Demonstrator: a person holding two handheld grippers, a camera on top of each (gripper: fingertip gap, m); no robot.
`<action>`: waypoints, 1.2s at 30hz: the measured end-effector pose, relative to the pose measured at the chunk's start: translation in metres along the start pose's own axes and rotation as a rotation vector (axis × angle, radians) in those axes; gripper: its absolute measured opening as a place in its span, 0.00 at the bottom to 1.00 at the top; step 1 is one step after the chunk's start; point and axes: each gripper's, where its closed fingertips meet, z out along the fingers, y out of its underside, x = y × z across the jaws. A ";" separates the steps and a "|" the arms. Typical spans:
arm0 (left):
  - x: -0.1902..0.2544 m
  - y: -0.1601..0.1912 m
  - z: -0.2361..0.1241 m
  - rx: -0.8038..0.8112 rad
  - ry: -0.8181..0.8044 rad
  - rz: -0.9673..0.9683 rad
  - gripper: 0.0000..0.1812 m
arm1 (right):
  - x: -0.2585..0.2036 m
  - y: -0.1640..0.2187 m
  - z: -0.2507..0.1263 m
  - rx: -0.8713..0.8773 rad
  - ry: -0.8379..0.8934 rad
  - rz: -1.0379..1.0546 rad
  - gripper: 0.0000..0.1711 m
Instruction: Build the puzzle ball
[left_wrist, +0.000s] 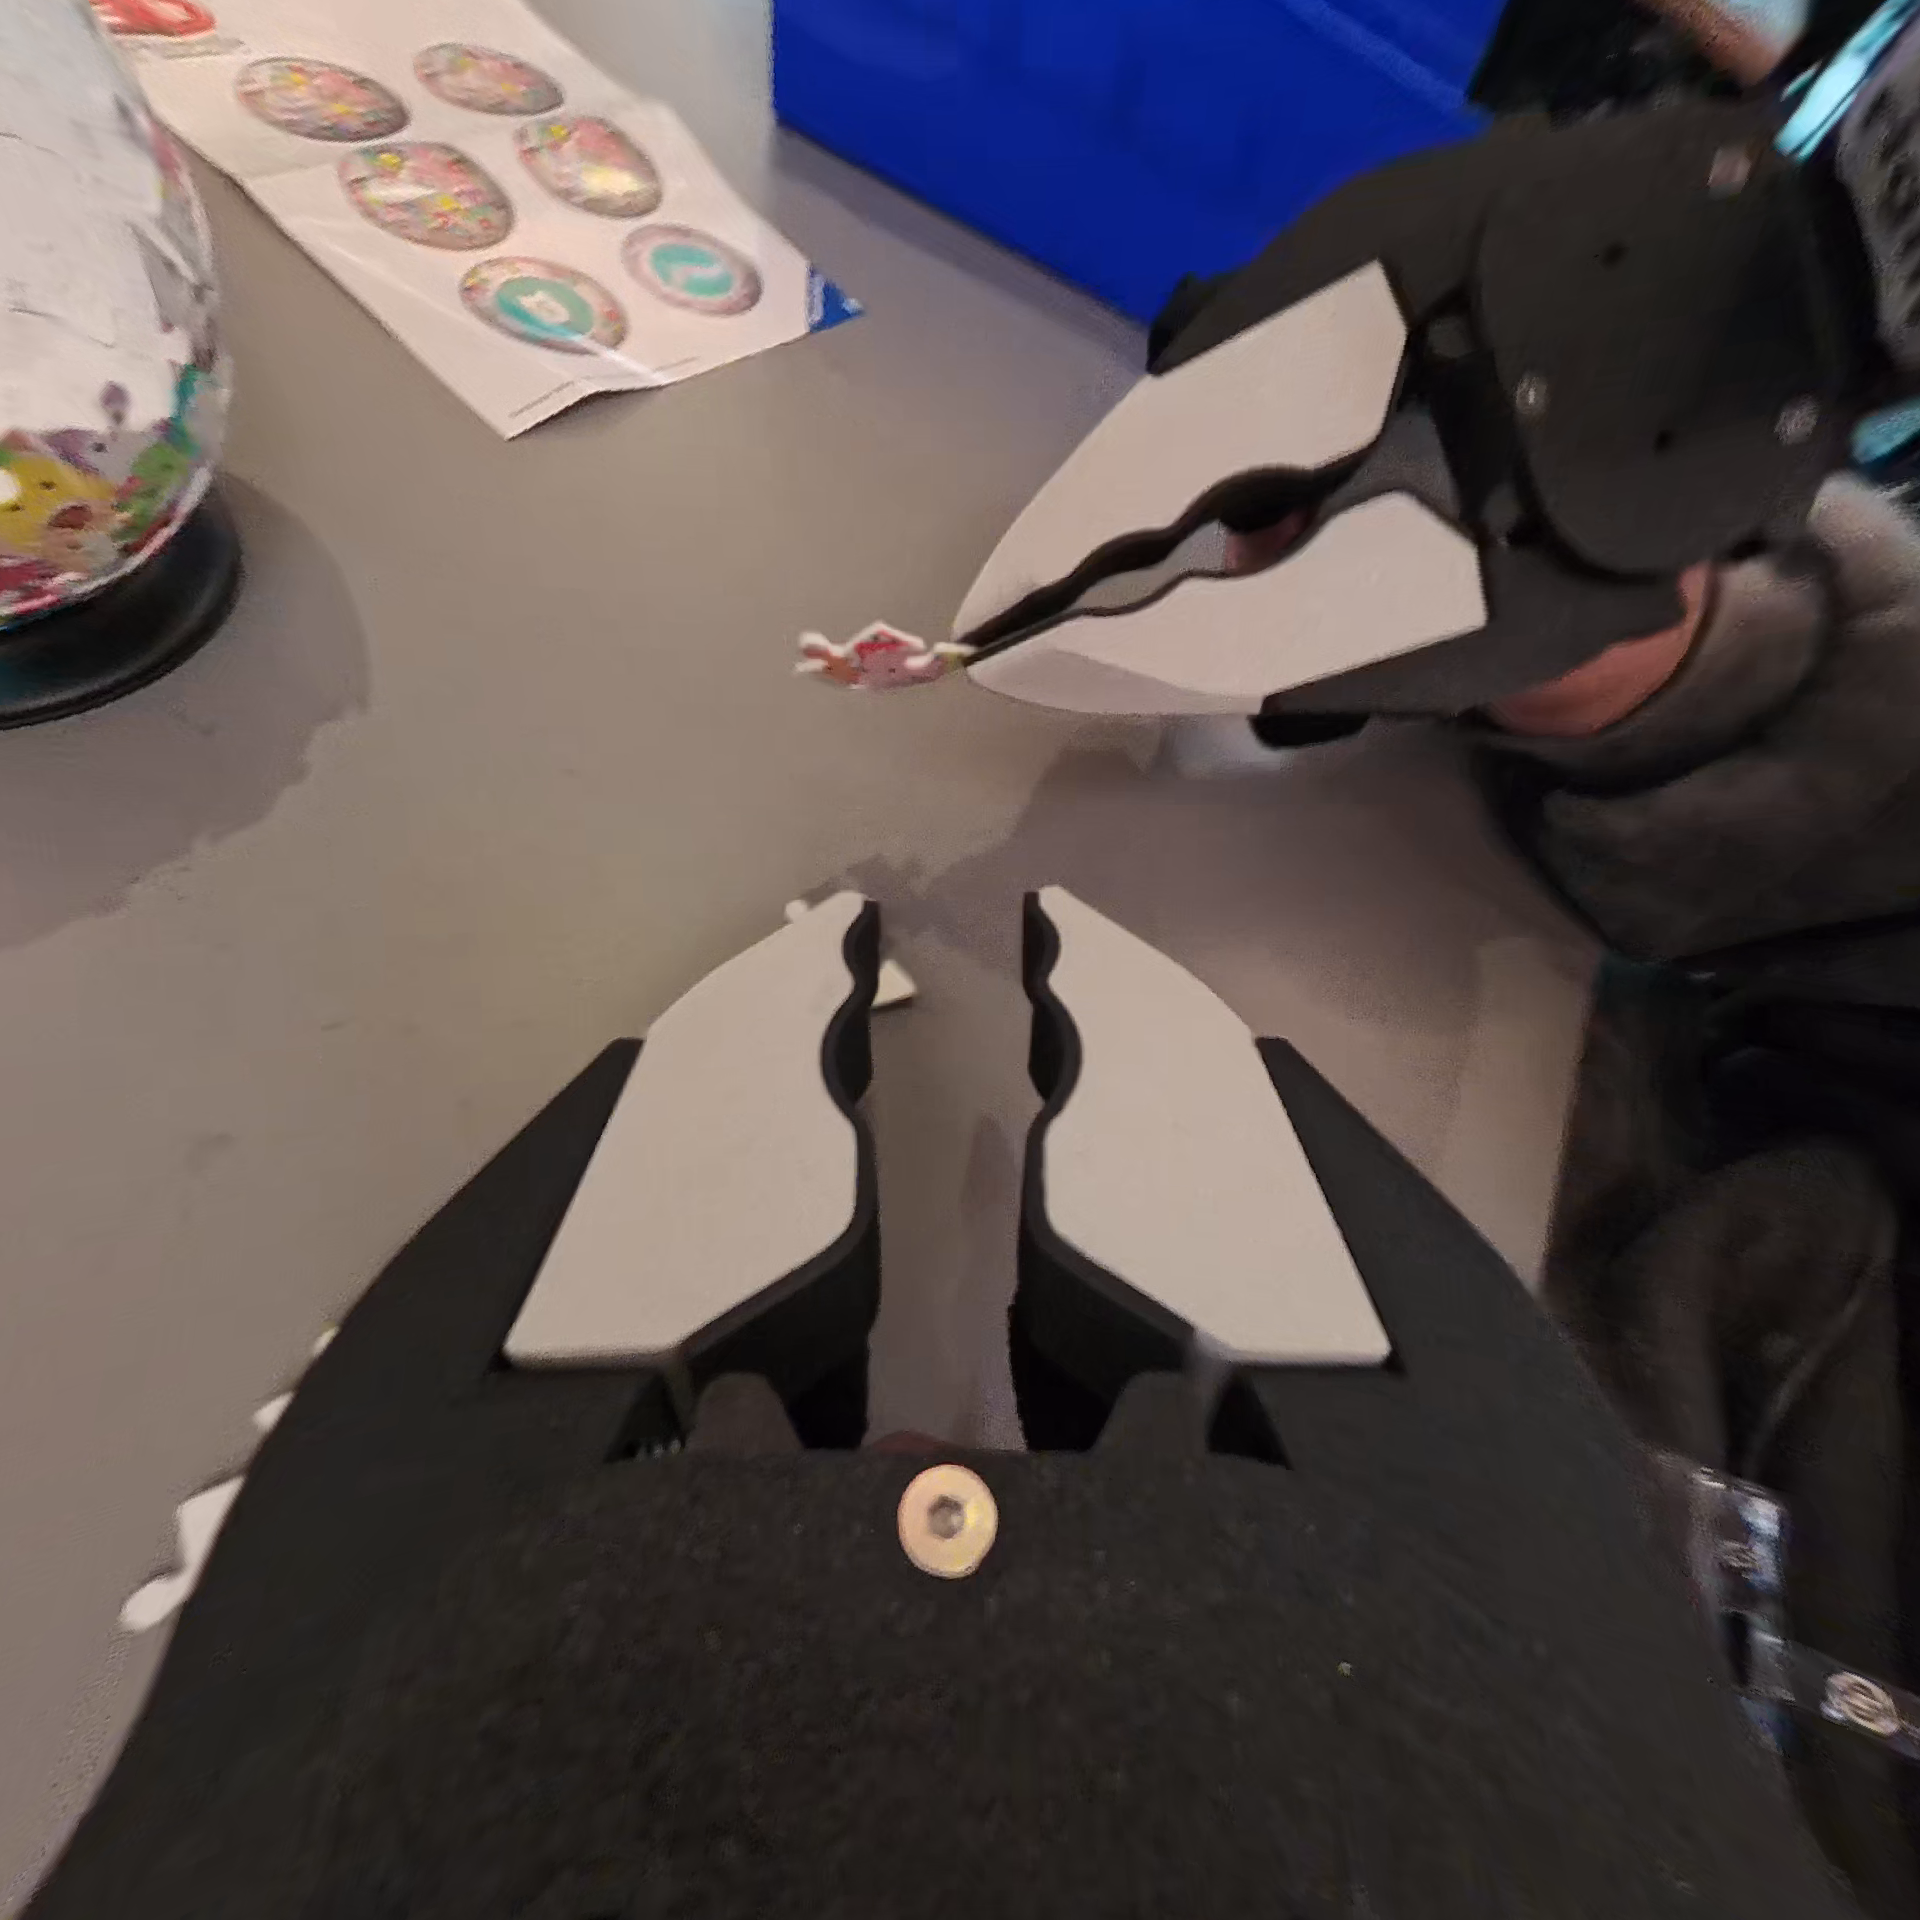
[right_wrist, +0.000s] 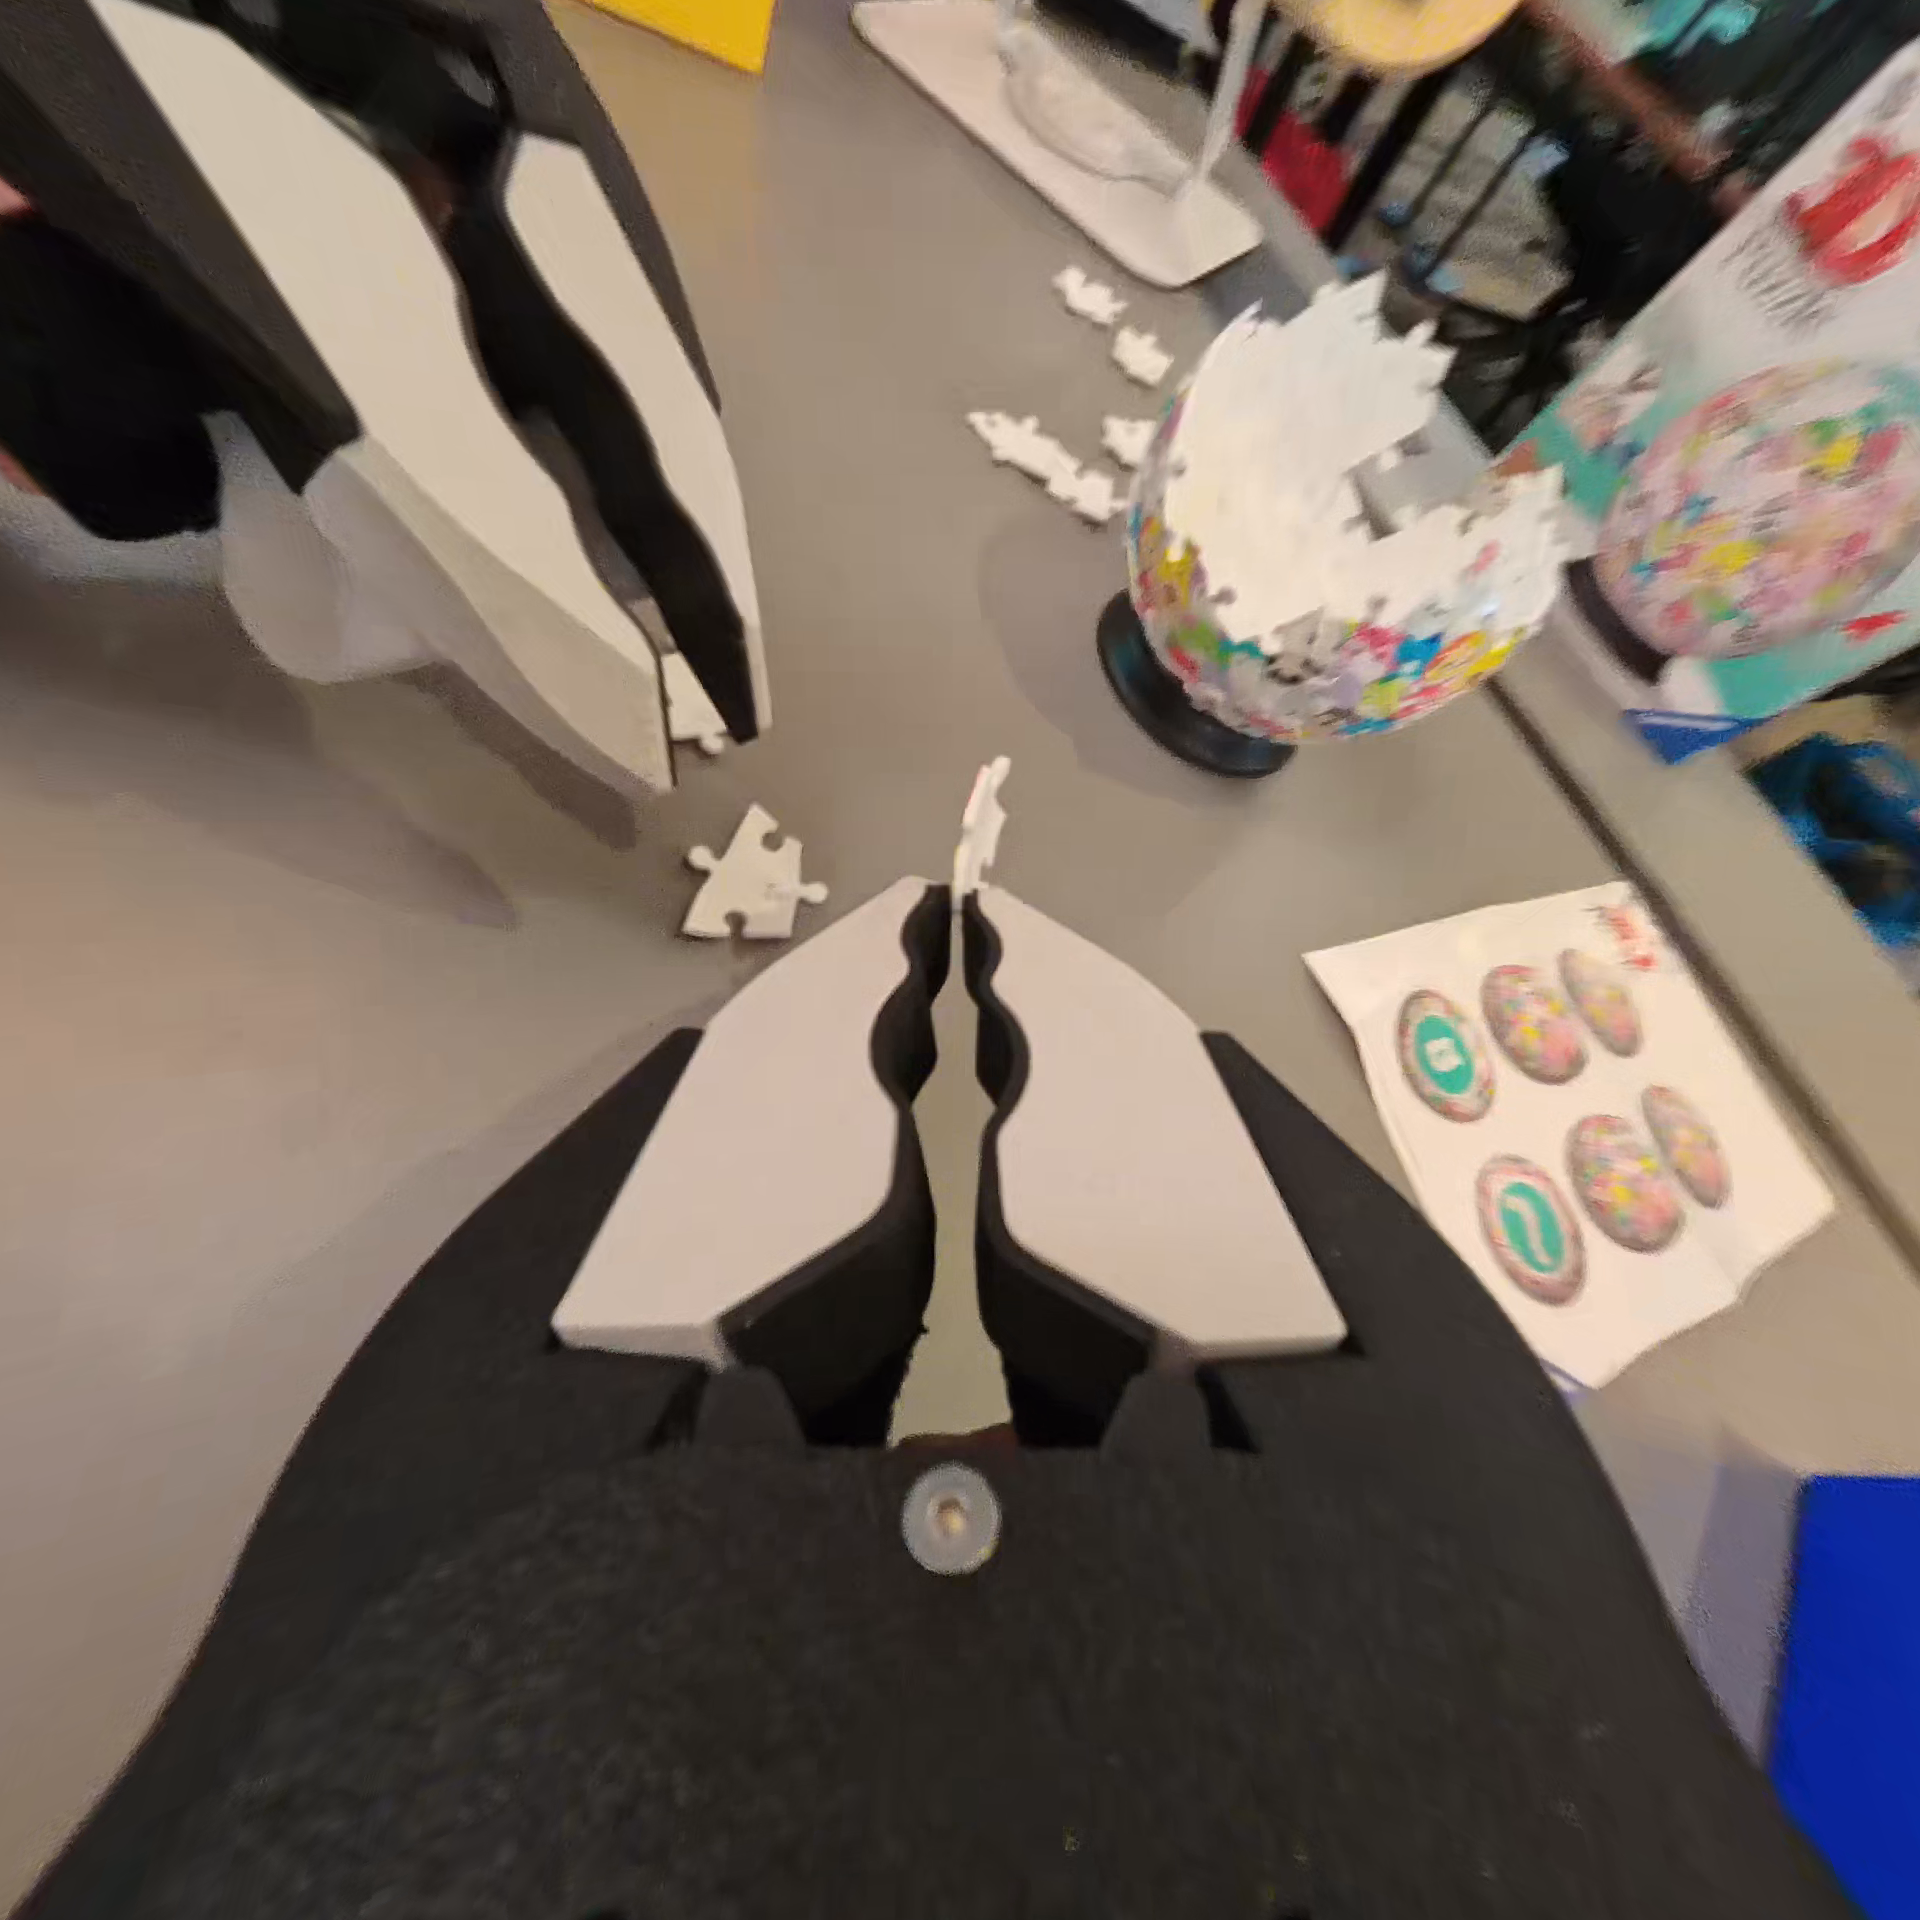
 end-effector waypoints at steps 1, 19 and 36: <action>0.000 -0.001 -0.001 0.006 0.016 -0.026 0.14 | 0.000 0.000 0.000 -0.022 0.025 -0.022 0.01; -0.033 0.007 -0.017 0.001 -0.039 -0.154 0.14 | -0.003 0.039 0.005 -0.134 -0.117 0.068 0.14; -0.022 0.014 -0.004 -0.061 -0.044 -0.081 0.14 | -0.014 0.064 0.020 -0.275 -0.165 0.027 0.00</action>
